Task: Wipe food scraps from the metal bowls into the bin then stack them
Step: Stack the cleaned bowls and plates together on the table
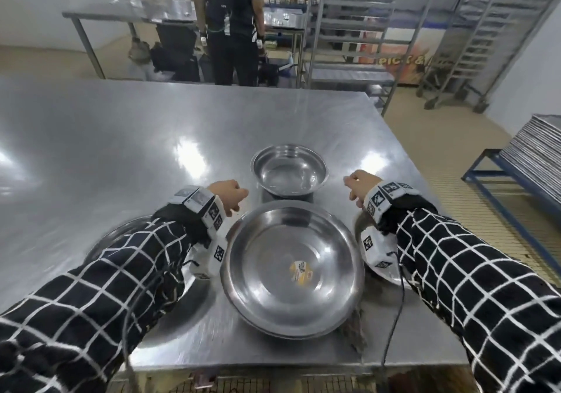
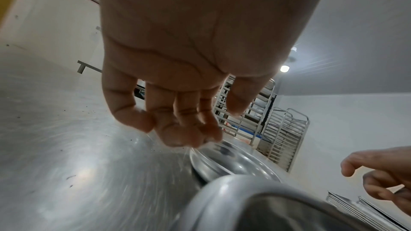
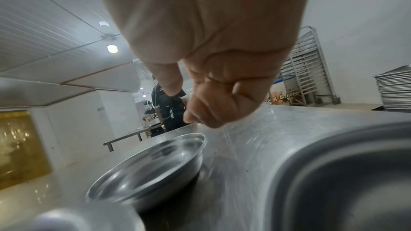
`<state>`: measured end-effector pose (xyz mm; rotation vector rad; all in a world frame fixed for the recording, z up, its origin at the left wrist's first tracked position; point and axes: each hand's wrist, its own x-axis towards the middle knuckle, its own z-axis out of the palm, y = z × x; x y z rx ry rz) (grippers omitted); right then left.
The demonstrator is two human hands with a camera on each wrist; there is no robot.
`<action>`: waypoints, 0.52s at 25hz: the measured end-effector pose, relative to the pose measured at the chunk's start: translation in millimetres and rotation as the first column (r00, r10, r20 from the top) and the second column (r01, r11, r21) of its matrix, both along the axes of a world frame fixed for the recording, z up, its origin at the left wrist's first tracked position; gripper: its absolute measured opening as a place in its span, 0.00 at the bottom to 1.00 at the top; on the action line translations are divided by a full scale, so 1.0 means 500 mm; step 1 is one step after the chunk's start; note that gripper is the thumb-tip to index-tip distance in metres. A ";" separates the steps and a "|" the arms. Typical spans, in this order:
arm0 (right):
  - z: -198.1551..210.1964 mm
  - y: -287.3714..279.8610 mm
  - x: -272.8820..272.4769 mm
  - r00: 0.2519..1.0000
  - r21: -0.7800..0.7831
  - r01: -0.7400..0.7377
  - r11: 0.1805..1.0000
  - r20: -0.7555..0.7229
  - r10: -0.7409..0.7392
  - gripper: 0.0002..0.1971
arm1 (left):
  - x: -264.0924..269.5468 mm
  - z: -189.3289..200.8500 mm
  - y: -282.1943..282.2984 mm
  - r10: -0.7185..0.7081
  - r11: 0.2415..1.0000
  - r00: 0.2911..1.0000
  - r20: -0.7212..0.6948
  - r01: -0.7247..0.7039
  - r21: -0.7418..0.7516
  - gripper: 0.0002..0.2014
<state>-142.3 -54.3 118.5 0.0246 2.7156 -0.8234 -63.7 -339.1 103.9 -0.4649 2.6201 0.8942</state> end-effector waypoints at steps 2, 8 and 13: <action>-0.005 -0.012 -0.062 0.999 -0.010 0.003 1.000 0.040 -0.003 0.19 | -0.051 -0.001 0.001 0.033 0.998 0.998 0.046 -0.036 0.054 0.17; -0.047 -0.053 -0.246 0.994 0.054 -0.027 0.998 0.105 0.021 0.19 | -0.207 -0.021 -0.010 0.117 0.989 0.976 0.183 -0.130 0.064 0.22; -0.084 -0.079 -0.325 0.971 0.268 -0.196 0.943 0.187 0.149 0.16 | -0.277 -0.057 -0.022 0.153 0.970 0.942 0.299 -0.201 0.136 0.25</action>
